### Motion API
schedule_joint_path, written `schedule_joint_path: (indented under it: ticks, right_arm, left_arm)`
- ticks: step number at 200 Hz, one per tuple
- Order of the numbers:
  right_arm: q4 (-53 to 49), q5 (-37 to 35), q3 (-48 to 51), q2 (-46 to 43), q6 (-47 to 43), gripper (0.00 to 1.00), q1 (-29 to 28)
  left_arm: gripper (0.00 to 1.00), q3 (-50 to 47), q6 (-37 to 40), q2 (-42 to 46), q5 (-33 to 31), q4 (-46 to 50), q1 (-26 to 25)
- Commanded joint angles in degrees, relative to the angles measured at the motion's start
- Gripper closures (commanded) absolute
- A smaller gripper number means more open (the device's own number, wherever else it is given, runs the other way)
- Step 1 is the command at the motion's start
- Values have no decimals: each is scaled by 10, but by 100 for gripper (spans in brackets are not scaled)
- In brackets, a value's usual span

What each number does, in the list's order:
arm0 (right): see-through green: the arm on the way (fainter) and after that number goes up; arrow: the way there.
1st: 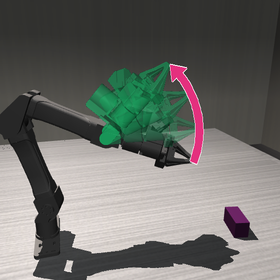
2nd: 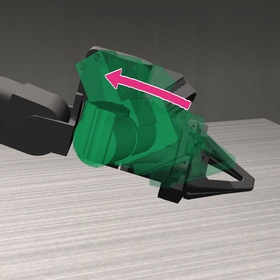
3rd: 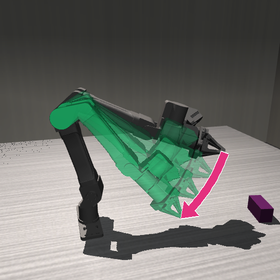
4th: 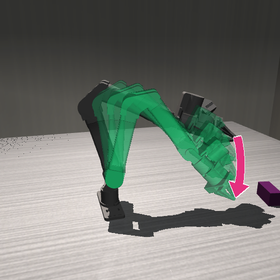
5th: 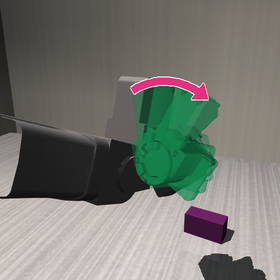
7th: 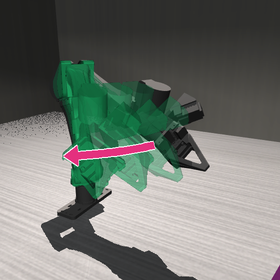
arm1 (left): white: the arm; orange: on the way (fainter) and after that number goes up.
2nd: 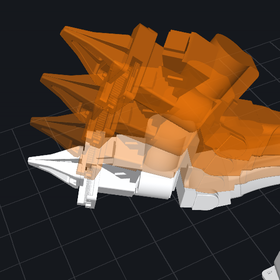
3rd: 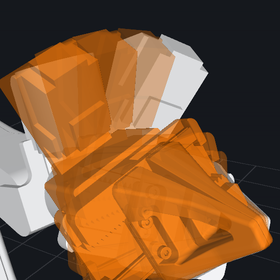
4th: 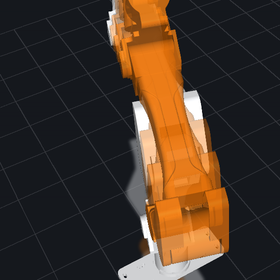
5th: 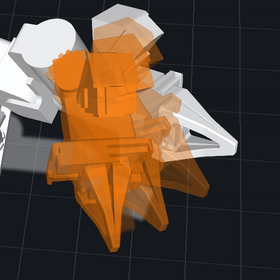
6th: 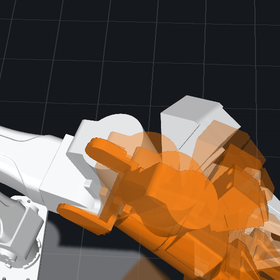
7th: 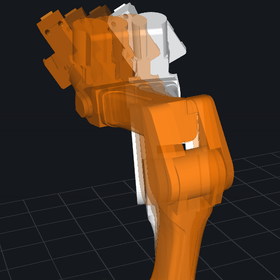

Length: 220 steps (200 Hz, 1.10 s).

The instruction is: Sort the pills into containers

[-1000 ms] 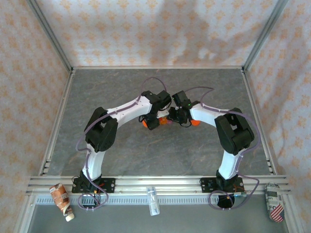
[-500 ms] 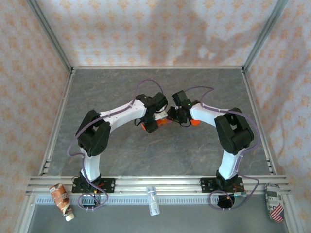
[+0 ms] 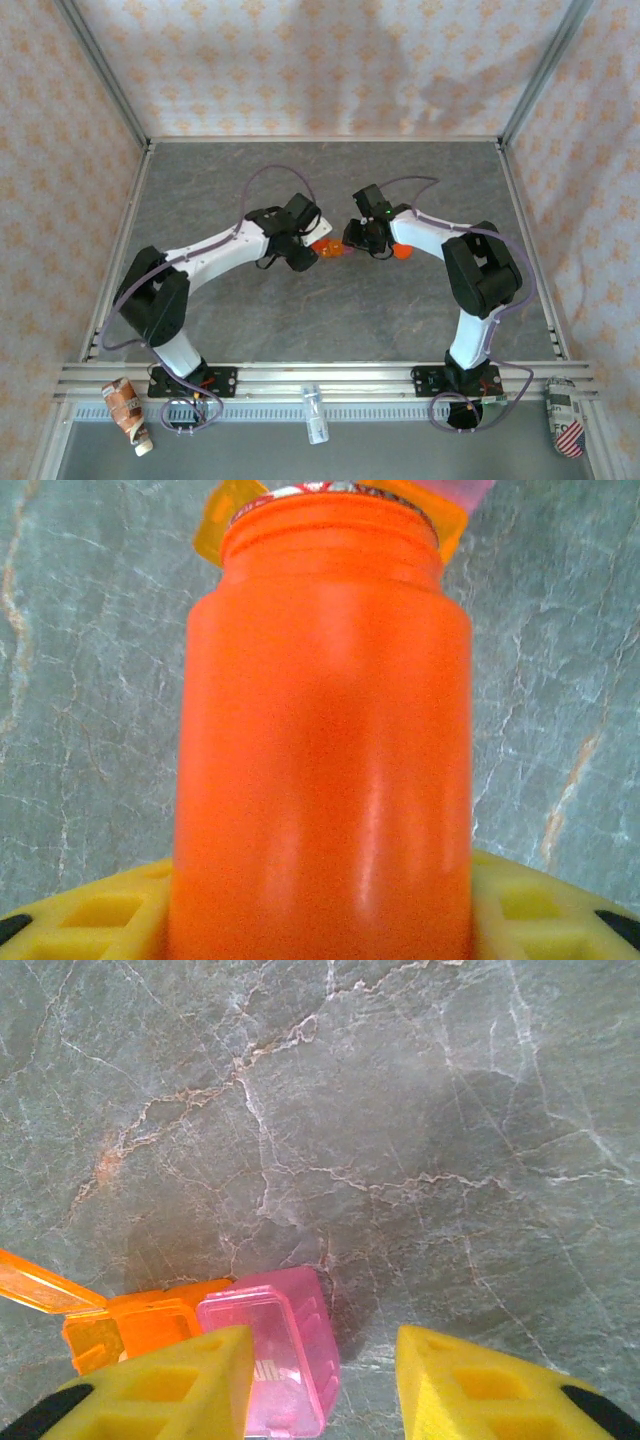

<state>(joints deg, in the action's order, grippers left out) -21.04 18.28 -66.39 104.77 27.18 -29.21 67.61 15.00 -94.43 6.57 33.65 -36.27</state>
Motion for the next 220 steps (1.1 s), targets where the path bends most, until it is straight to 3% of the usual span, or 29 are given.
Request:
schedule_joint_path:
  ticks: [1, 70, 123, 159, 220]
  right_arm:
    - [-31, -25, -26, -1, 3, 55, -4]
    - [-92, -54, -91, -25, 2, 39, -3]
    - [-155, -92, -125, -78, -4, 33, 0]
    - [-189, -117, -120, -112, 2, 29, 8]
    - [-227, -140, -70, -166, 13, 16, 54]
  left_arm:
    - [100, -41, -25, 41, 31, -128, 12]
    - [100, -145, -83, 110, 86, -341, 38]
    - [100, -199, -129, 171, 118, -530, 48]
    - [100, -241, -181, 198, 132, -716, 53]
    - [100, -248, -238, 191, 151, -909, 57]
